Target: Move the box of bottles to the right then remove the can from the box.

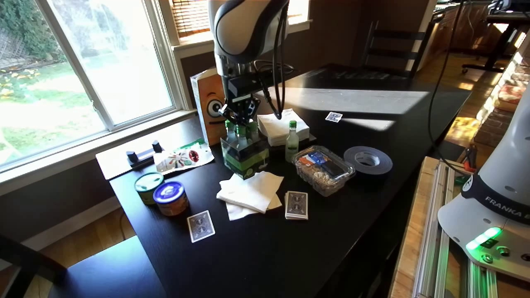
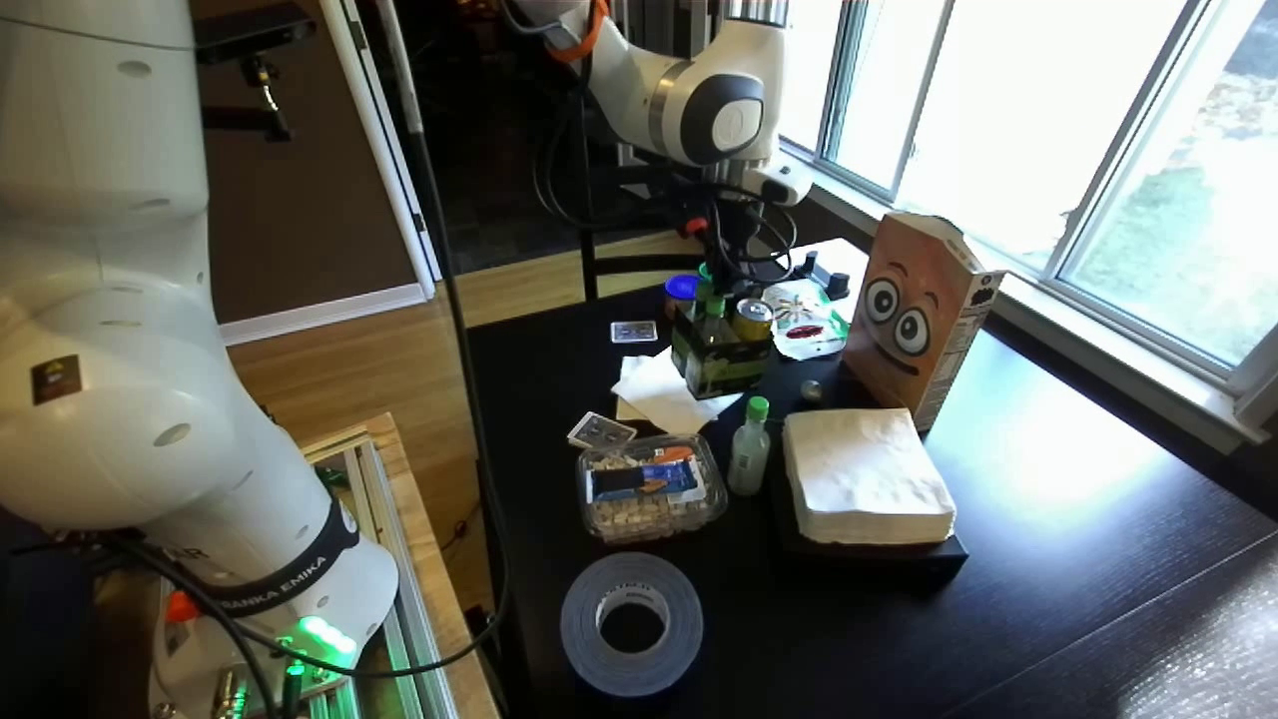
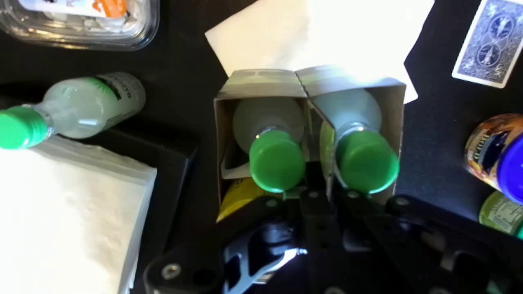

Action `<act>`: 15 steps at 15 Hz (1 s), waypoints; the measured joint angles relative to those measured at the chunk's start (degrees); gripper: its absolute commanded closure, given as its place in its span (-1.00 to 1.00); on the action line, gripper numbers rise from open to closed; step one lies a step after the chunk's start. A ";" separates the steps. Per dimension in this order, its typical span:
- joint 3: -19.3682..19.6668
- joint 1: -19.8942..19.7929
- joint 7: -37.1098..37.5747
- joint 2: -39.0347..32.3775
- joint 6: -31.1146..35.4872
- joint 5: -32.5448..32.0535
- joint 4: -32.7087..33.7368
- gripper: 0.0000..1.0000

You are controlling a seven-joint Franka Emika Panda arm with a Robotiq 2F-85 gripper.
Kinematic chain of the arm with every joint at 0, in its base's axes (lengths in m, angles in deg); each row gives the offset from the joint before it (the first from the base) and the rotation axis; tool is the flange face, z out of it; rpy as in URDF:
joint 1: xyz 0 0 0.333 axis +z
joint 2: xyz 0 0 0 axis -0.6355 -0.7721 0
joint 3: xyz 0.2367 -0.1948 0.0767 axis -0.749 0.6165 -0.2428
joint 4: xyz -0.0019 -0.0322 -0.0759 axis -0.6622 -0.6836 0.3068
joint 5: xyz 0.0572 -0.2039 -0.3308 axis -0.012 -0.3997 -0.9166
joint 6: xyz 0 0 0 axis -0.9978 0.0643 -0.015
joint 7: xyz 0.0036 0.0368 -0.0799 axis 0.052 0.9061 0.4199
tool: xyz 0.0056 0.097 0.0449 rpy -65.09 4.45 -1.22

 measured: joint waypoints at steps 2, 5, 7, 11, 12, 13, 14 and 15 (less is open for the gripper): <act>0.04 -0.12 2.94 -2.45 -0.32 3.22 1.74 0.99; 0.31 -0.55 5.56 -4.97 -0.02 8.90 3.99 0.99; 1.21 -0.60 8.50 -5.33 0.67 10.84 4.54 0.99; 4.01 -0.51 16.66 -5.38 2.76 11.28 4.55 0.99; 4.85 -0.35 19.17 -5.46 3.02 11.10 4.58 0.99; 5.60 -0.18 21.54 -5.60 3.08 10.86 4.68 0.99; 6.18 -0.08 23.72 -5.84 3.08 10.65 4.85 0.99; 6.63 -0.04 25.65 -6.21 3.08 10.40 5.13 0.99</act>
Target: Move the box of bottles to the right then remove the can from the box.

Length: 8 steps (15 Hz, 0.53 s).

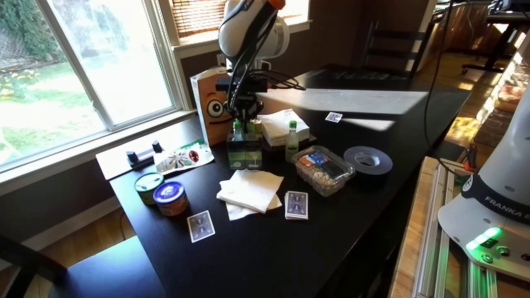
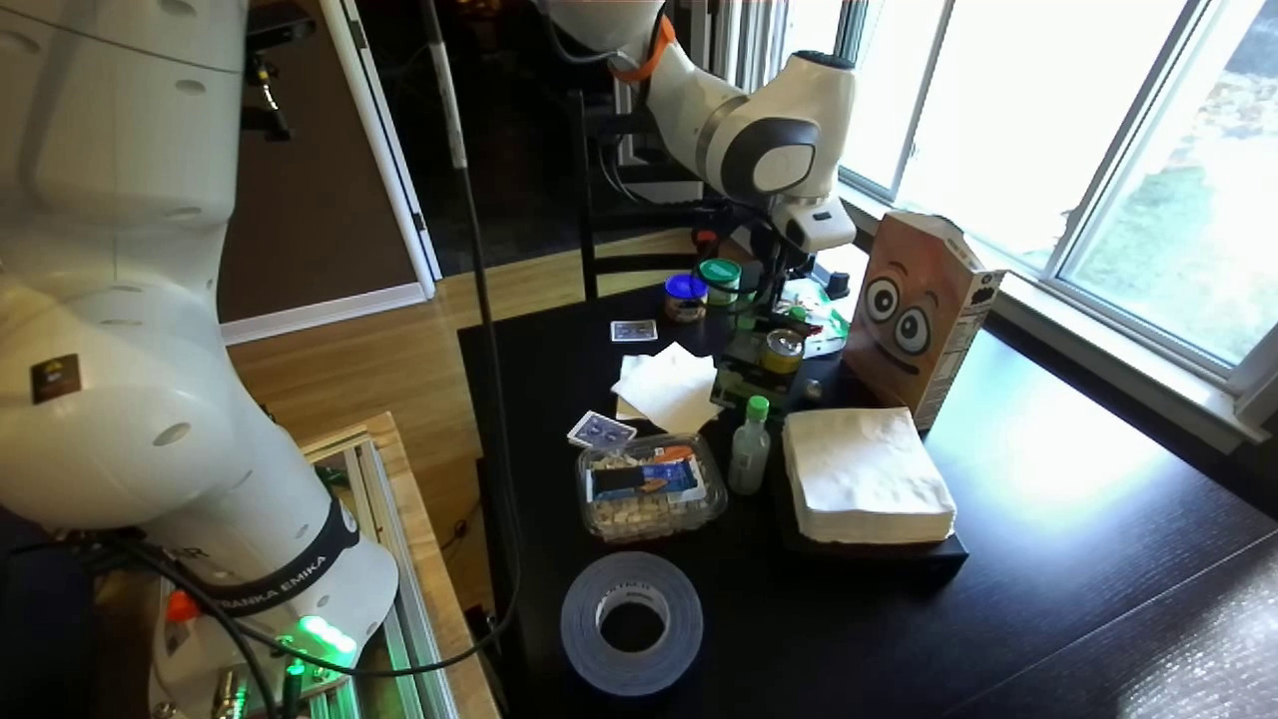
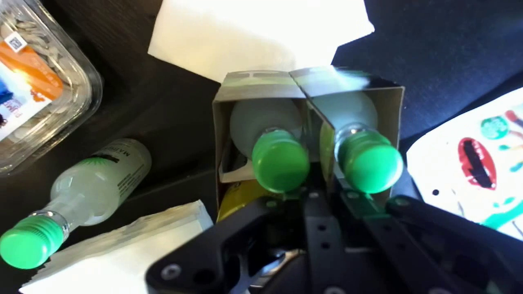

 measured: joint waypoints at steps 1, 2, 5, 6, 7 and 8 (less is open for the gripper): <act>0.36 0.00 1.60 -0.48 0.00 -0.19 0.39 0.99; 0.68 0.01 2.96 -1.09 0.00 -0.36 0.90 0.99; 0.97 0.04 5.86 -2.89 0.00 -0.68 2.84 0.99; 0.93 0.11 6.46 -3.40 -0.03 -0.68 3.67 0.99; 1.29 0.53 8.21 -3.92 -0.76 -1.71 4.60 0.99; 2.29 1.52 11.50 -4.37 -2.39 -4.09 5.72 0.99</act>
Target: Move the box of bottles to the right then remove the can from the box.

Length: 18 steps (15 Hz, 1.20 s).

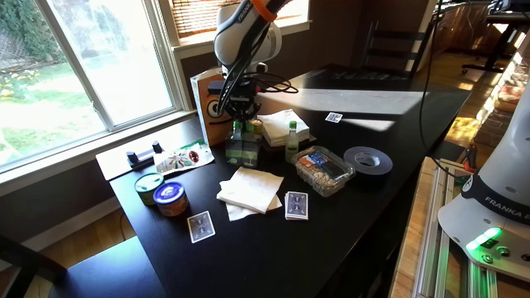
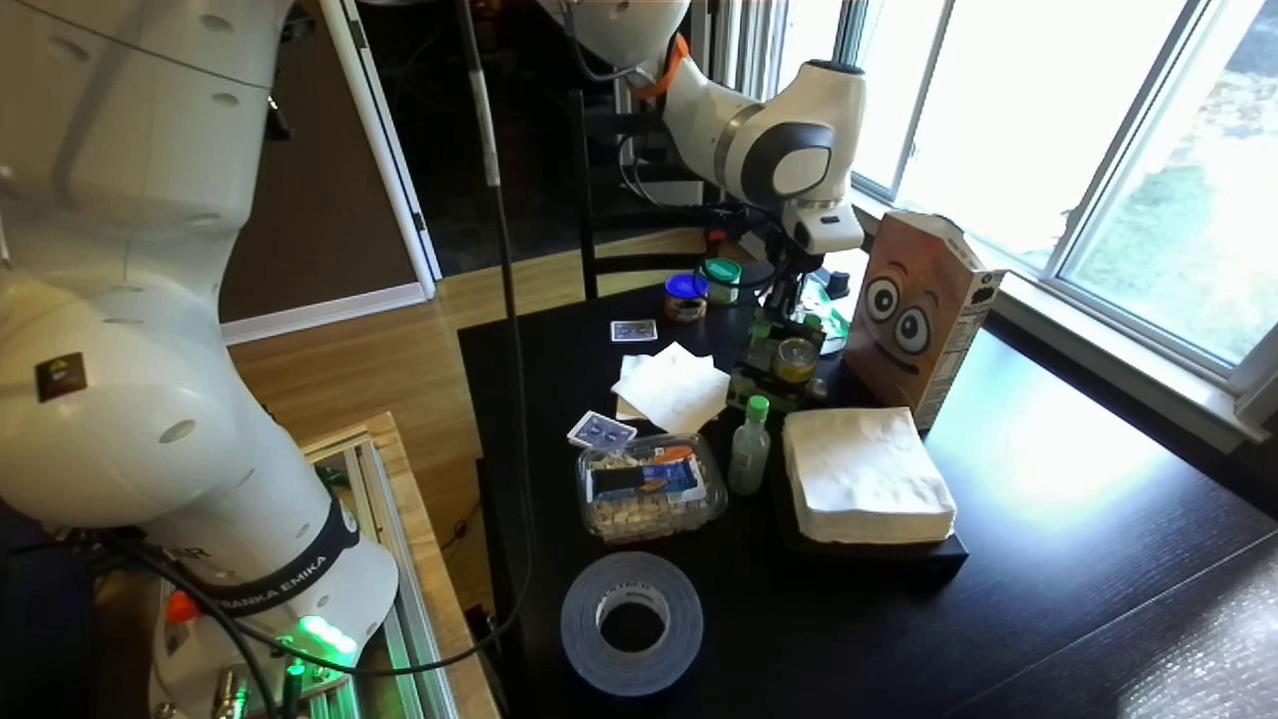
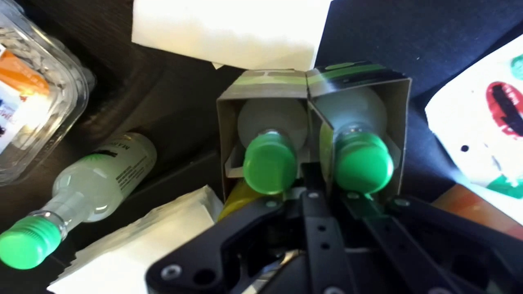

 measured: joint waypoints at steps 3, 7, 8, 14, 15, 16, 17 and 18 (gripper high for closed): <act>1.18 2.20 4.89 -0.78 -4.55 -4.54 3.43 0.99; 0.45 3.73 6.67 -1.14 -10.20 -6.99 8.22 0.99; -0.12 3.65 6.51 -1.50 -10.97 -6.99 9.62 0.99; -1.46 3.16 5.90 -4.30 -11.18 -6.91 12.05 0.99; -1.46 3.15 5.98 -4.75 -11.18 -6.91 11.80 0.99; -1.46 3.14 6.22 -5.22 -11.18 -6.91 11.47 0.99; -1.46 3.10 6.83 -5.67 -11.18 -6.89 11.17 0.99; -1.45 3.03 7.55 -6.02 -11.08 -6.77 10.86 0.99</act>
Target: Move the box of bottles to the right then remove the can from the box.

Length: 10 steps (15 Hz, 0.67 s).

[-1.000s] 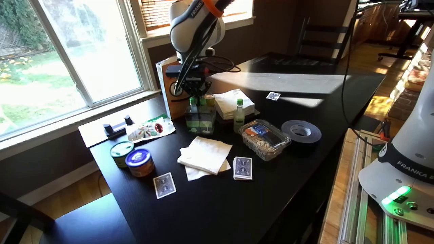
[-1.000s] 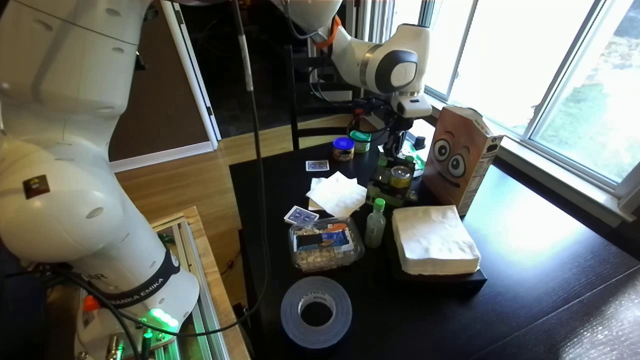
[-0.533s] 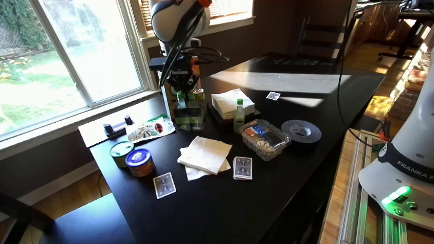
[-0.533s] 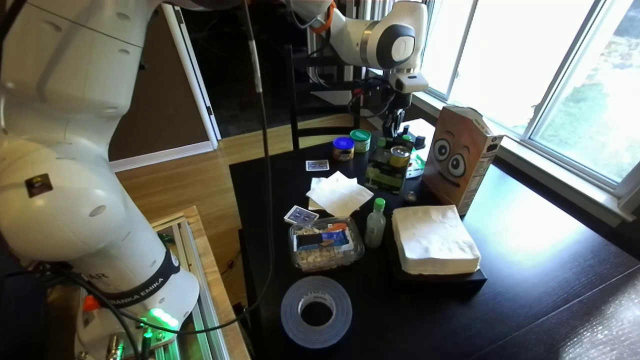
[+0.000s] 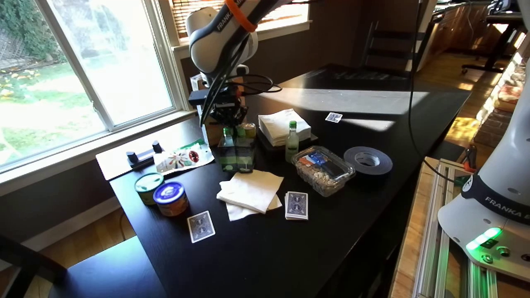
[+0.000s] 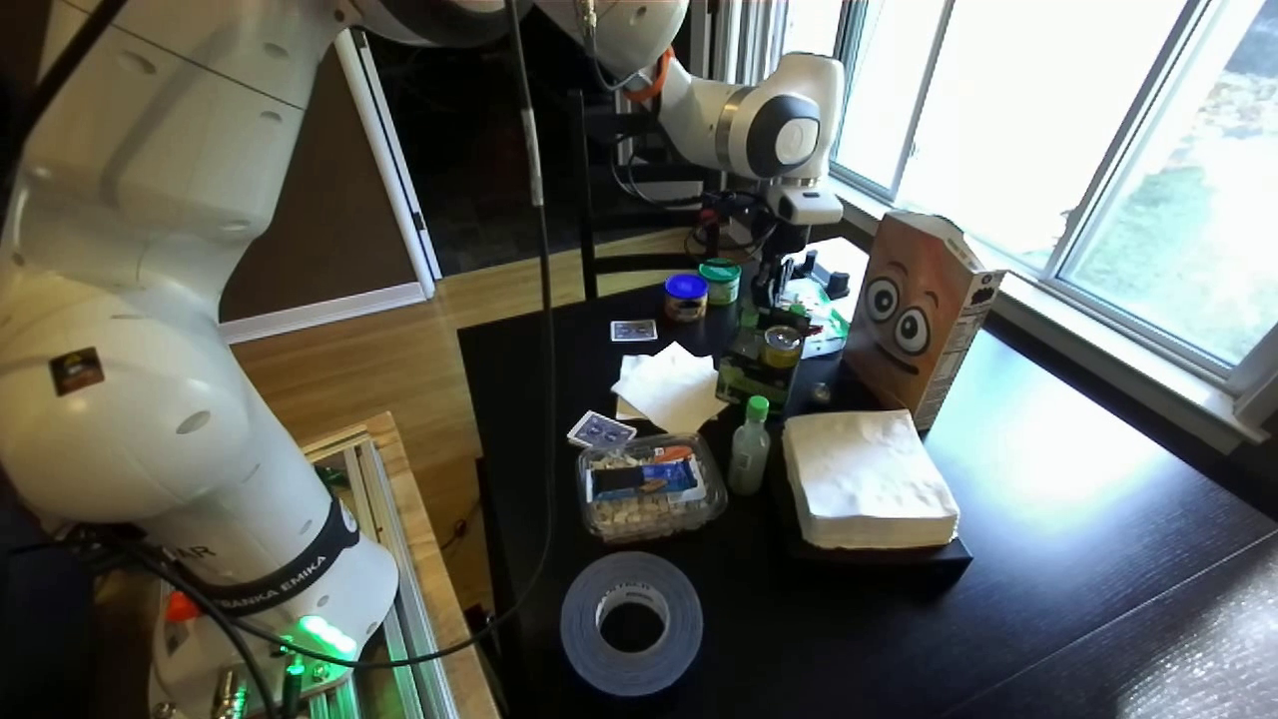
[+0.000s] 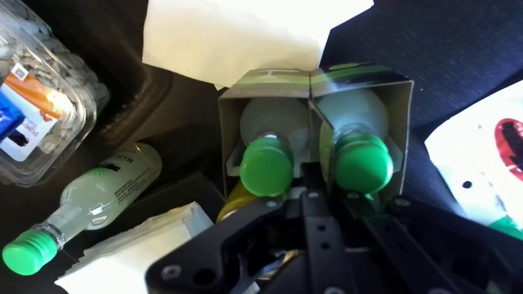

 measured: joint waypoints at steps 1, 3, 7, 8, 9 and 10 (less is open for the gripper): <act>0.00 -0.10 0.72 -0.24 0.38 0.15 -0.28 0.99; -0.01 -0.34 1.50 -0.32 1.54 0.52 -0.75 0.45; -0.01 -1.03 1.94 0.07 3.41 1.34 -0.84 0.05; 0.06 -1.13 2.04 0.63 3.78 1.34 -0.90 -0.08; 0.20 -1.12 2.27 1.50 3.85 1.25 -1.07 -0.24; 0.31 -1.02 2.51 2.71 3.85 1.02 -1.49 -0.36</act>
